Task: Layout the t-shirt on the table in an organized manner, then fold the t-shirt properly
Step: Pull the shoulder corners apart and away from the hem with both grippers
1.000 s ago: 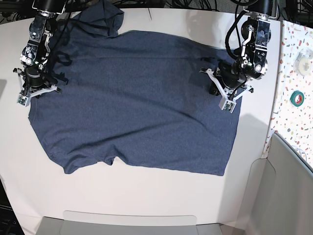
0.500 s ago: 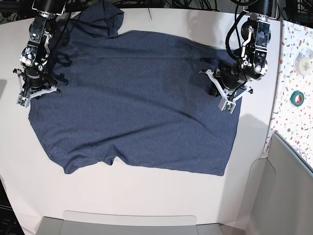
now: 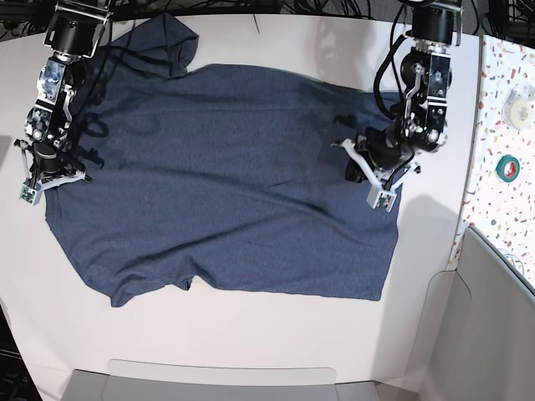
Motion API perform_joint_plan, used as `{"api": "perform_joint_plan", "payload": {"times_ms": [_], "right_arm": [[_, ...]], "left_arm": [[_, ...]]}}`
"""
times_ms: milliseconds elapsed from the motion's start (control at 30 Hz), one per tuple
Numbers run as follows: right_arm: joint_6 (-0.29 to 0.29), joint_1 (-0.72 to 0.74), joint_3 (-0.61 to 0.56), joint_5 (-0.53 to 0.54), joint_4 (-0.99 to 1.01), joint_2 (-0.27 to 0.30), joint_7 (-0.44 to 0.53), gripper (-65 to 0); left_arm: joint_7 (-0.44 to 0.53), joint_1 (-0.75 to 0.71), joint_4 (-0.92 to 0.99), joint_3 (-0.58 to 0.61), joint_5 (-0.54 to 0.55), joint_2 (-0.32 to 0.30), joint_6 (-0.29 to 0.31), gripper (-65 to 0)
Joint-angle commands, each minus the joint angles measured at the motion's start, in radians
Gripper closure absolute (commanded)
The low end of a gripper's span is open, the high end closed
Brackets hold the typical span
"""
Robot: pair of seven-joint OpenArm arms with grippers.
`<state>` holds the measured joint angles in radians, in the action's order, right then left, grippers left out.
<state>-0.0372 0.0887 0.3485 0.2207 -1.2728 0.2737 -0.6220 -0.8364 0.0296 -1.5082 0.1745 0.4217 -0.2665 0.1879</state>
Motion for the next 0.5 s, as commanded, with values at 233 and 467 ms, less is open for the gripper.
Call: {"api": "perform_joint_plan", "payload": {"times_ms": [233, 467], "right_arm": [[-0.008, 0.081, 0.001, -0.005, 0.054, 0.054, -0.058, 0.0], [-0.008, 0.184, 0.001, -0.007, 0.203, 0.088, -0.055, 0.0]], "left_arm": [[-0.051, 0.100, 0.097, 0.030, -0.022, 0.009, -0.009, -2.0], [-0.042, 0.191, 0.205, 0.030, -0.022, 0.022, -0.009, -2.0]]}}
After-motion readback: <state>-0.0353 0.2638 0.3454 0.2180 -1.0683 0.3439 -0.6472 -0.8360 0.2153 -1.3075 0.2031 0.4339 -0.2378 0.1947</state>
